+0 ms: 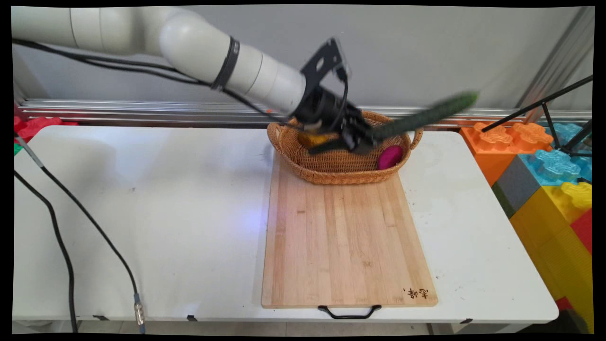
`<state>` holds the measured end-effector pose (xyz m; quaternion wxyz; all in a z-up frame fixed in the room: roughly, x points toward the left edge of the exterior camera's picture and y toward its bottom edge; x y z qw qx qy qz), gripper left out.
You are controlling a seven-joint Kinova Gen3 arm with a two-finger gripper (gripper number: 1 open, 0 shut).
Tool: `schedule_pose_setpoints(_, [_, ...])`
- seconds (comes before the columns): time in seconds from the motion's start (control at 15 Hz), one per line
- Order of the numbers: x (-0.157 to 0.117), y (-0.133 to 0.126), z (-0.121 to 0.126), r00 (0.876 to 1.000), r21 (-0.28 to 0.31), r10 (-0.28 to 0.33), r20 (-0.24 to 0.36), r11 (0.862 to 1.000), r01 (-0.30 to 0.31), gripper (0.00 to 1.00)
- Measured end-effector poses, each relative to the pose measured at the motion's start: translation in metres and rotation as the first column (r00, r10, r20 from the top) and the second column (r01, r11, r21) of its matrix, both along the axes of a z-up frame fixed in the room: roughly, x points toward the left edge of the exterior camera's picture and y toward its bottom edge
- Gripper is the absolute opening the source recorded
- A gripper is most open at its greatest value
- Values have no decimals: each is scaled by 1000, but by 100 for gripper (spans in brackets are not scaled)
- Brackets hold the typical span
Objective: Place the picked object in the vegetable basket
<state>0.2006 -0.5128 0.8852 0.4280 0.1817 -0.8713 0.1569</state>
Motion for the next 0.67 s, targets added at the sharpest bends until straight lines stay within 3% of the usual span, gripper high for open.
schedule_pose_setpoints(0.13, [8, -18, 5, 997, -46, 82, -9, 996, -82, 0])
schedule_pose_setpoints(0.27, [21, -38, 0, 985, -64, 170, -2, 983, -170, 0])
schedule_pose_setpoints(0.47, [33, -56, -21, 964, -38, 266, 20, 964, -265, 0])
schedule_pose_setpoints(0.67, [37, -67, -45, 946, 7, 322, 33, 947, -322, 0])
